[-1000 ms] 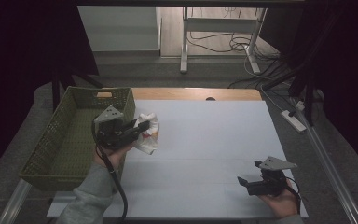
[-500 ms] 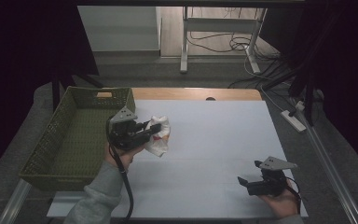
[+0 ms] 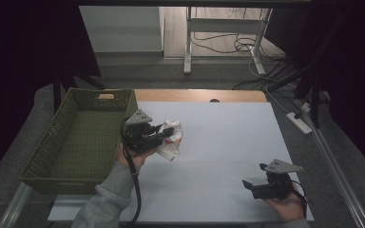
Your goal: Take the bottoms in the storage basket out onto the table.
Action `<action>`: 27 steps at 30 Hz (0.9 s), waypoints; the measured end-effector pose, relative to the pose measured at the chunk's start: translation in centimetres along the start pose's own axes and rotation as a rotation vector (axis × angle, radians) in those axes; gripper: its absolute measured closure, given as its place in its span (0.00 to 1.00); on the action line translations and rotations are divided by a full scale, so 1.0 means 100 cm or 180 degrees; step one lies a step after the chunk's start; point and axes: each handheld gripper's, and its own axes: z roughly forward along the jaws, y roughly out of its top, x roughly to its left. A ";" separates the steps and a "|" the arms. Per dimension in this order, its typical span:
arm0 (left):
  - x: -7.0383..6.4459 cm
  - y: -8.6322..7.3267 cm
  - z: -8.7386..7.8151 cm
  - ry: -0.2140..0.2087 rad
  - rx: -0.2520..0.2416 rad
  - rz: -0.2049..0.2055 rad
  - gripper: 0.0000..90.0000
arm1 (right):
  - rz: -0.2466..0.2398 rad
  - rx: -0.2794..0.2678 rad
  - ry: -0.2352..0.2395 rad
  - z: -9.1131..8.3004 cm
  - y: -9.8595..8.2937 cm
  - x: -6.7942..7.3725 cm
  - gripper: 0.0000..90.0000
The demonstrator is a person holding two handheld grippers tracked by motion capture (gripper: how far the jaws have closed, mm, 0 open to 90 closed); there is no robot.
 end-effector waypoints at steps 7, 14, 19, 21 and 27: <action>0.000 -0.001 0.020 -0.0054 0.0100 0.0004 0.79 | 0.0007 0.0004 0.0000 0.000 0.000 0.000 0.08; -0.002 0.001 0.031 -0.0081 0.0152 0.0055 0.78 | 0.0008 0.0006 0.0003 0.000 0.000 0.000 0.08; -0.003 0.002 0.041 -0.0075 0.0201 0.0066 0.78 | 0.0014 0.0010 0.0012 0.000 0.000 -0.001 0.08; -0.003 0.003 0.044 -0.0064 0.0225 0.0083 0.78 | 0.0010 0.0002 0.0014 0.000 0.000 0.000 0.08; -0.002 0.007 0.056 -0.0033 0.0251 0.0082 0.78 | 0.0004 0.0001 0.0023 0.001 0.000 0.000 0.08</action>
